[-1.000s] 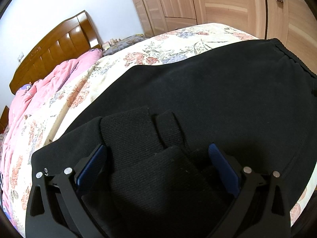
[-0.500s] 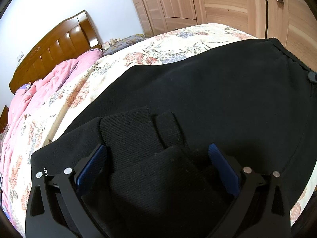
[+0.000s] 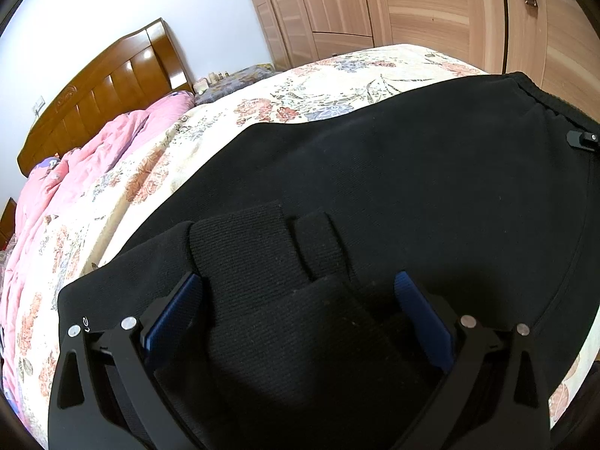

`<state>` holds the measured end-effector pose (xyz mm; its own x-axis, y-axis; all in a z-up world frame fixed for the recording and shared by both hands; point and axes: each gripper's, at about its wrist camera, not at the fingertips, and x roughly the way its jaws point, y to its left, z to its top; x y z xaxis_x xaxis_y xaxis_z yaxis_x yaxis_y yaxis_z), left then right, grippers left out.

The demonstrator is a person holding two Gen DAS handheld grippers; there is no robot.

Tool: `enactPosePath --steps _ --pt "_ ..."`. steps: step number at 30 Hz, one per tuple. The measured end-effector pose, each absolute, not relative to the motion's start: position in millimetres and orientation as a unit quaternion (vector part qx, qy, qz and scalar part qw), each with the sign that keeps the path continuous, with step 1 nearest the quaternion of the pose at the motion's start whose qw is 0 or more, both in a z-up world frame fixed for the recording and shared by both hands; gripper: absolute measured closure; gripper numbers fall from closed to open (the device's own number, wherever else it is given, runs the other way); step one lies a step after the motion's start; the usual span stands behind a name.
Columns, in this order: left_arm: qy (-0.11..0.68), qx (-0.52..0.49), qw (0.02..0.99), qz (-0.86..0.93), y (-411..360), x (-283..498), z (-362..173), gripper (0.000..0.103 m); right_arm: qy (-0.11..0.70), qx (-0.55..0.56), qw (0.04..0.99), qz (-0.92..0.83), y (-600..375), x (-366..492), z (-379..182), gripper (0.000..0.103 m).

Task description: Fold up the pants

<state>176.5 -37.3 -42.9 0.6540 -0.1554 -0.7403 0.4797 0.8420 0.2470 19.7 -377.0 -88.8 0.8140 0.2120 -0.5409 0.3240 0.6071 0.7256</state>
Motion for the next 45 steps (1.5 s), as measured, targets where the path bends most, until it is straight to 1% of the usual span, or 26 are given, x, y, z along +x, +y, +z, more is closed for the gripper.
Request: enactPosePath --steps 7,11,14,16,17,20,21,23,24,25,30,32,36,39,41,43,44,45 --pt "0.377 0.216 0.883 -0.18 -37 177 -42 0.001 0.292 0.426 0.855 -0.039 -370 15 -78 0.067" --pt "0.377 0.204 0.882 -0.197 -35 169 -24 0.002 0.288 0.411 0.864 -0.046 -367 15 -70 0.067" --pt "0.335 0.158 0.906 -0.206 -10 155 10 0.002 0.283 0.399 0.871 -0.052 -363 17 -65 0.067" --pt "0.336 0.111 0.916 -0.187 20 162 19 0.002 0.281 0.39 0.875 -0.056 -360 18 -62 0.067" --pt "0.343 0.089 0.919 -0.173 35 166 18 0.002 0.281 0.39 0.875 -0.057 -359 17 -62 0.067" --pt "0.396 -0.027 0.911 -0.11 111 183 -3 0.002 0.277 0.393 0.875 -0.055 -359 15 -61 0.067" --pt "0.408 -0.046 0.907 -0.099 125 184 -10 0.002 0.278 0.392 0.875 -0.056 -358 16 -61 0.067" --pt "0.44 -0.031 0.895 -0.059 143 189 -33 0.002 0.273 0.398 0.875 -0.051 -358 16 -60 0.067" --pt "0.44 0.001 0.896 -0.052 142 188 -47 0.001 0.27 0.402 0.874 -0.048 -359 16 -59 0.067" --pt "0.41 0.029 0.91 -0.052 137 181 -48 0.001 0.267 0.405 0.873 -0.043 -359 16 -58 0.067" --pt "0.408 0.013 0.912 -0.03 132 184 -49 0.001 0.256 0.389 0.884 -0.034 -352 16 -44 0.068" --pt "0.407 0.014 0.913 -0.031 132 184 -49 0.001 0.252 0.346 0.904 -0.025 -334 20 -21 0.068" --pt "0.404 0.002 0.914 -0.047 143 176 -46 0.002 0.223 0.172 0.958 0.051 -246 36 47 0.069" --pt "0.376 -0.075 0.92 -0.08 163 161 -24 0.002 0.2 0.064 0.967 0.147 -157 46 80 0.069" --pt "0.356 -0.122 0.922 -0.088 180 153 -11 0.002 0.187 0.002 0.958 0.219 -91 53 88 0.069" --pt "0.341 -0.147 0.925 -0.08 197 146 0 0.002 0.195 -0.054 0.942 0.268 -35 60 82 0.069" --pt "0.331 -0.155 0.928 -0.067 210 139 6 0.002 0.208 -0.104 0.927 0.293 6 64 67 0.069" --pt "0.326 -0.157 0.931 -0.053 219 134 9 0.002 0.218 -0.129 0.918 0.304 27 66 57 0.069"
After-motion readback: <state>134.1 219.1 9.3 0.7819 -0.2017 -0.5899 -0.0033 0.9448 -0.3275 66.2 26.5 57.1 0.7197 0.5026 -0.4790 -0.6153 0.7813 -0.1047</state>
